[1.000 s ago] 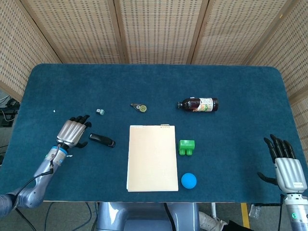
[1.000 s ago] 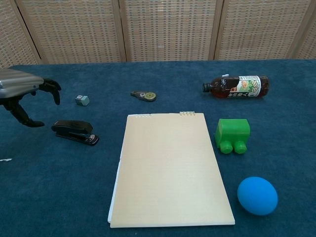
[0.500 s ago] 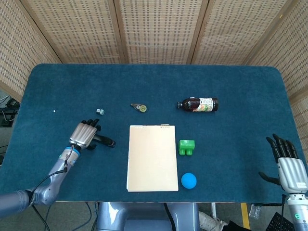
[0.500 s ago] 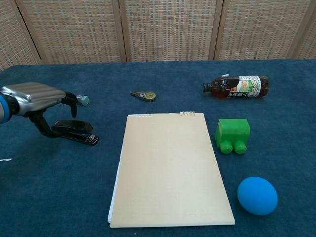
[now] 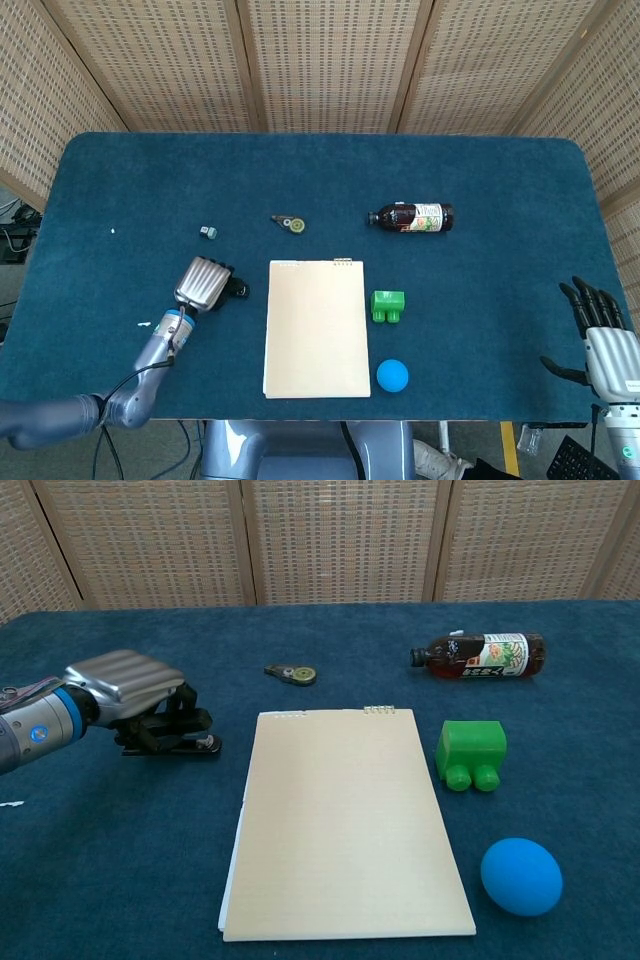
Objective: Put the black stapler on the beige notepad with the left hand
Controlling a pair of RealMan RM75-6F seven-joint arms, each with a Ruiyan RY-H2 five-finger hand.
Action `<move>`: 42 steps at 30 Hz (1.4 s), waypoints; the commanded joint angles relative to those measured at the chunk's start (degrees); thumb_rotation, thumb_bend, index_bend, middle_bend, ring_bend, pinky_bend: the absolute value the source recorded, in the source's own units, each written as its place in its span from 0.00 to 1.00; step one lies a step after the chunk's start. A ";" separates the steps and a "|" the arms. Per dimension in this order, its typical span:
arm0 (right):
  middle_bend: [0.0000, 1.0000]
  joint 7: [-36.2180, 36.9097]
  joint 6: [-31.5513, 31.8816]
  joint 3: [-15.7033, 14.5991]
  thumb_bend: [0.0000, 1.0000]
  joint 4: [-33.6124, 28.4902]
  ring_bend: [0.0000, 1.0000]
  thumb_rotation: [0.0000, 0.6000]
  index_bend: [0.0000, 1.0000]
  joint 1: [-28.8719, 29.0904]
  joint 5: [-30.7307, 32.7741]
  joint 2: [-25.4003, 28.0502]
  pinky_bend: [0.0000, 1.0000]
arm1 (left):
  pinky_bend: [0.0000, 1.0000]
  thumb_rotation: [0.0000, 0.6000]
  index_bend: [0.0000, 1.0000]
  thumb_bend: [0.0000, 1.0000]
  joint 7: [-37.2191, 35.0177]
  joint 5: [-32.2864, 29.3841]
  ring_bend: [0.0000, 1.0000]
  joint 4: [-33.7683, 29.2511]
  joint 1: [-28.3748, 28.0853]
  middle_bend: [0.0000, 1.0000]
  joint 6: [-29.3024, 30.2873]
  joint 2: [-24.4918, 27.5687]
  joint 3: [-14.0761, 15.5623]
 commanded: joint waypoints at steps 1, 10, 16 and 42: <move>0.00 0.05 -0.13 -0.03 0.18 -0.02 0.00 1.00 0.07 0.00 0.00 0.07 0.00 | 0.53 1.00 0.83 0.68 -3.80 5.69 0.53 0.16 0.07 0.56 2.78 -0.40 0.25; 0.00 0.31 -0.45 -0.02 0.18 -0.16 0.00 1.00 0.07 0.04 0.28 0.34 0.00 | 0.53 1.00 0.83 0.68 -3.02 9.85 0.53 -5.49 -2.68 0.56 2.72 2.17 -1.92; 0.00 2.37 -1.10 0.50 0.18 0.30 0.00 1.00 0.07 0.13 1.48 0.87 0.00 | 0.53 1.00 0.83 0.67 0.81 12.28 0.53 -6.51 -7.43 0.56 0.18 -1.10 -3.46; 0.00 5.51 -0.75 0.85 0.18 0.91 0.00 1.00 0.07 -0.04 1.29 1.35 0.00 | 0.10 1.00 0.30 0.24 17.98 8.10 0.07 -2.73 -10.12 0.02 0.68 -10.71 0.47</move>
